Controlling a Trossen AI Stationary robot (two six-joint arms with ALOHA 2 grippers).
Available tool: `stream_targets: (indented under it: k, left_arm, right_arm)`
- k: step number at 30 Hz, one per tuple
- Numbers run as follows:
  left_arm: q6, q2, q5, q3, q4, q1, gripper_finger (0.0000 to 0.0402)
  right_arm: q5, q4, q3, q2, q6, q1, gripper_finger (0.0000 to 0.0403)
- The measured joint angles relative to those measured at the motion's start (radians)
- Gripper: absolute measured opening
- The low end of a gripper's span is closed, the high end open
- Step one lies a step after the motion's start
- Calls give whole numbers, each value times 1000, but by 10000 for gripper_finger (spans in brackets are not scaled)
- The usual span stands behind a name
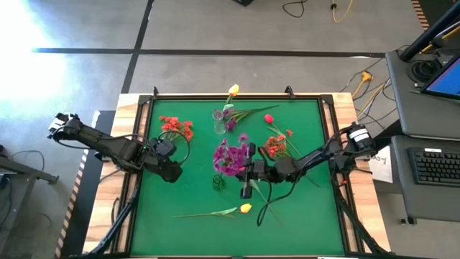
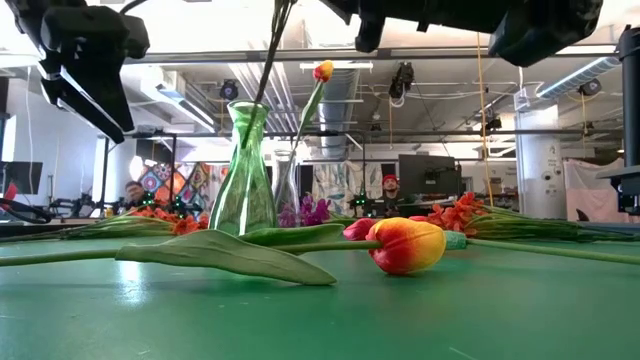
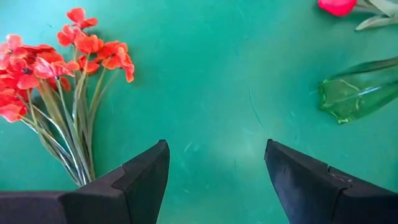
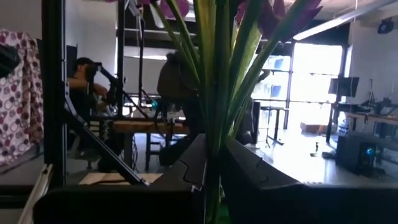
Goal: Sort flowers into vase by color
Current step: Put the bottom violet flowers into the green vase
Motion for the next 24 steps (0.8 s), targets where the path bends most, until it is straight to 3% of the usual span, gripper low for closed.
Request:
stream_targets:
  k: [8, 24]
  left_arm:
    - [-5, 0, -26, 0, 2, 1, 252]
    - [-43, 0, -27, 0, 3, 1, 252]
  right_arm:
    - [8, -19, 0, 1, 22, -1, 97]
    - [8, -255, 0, -31, 73, -1, 227]
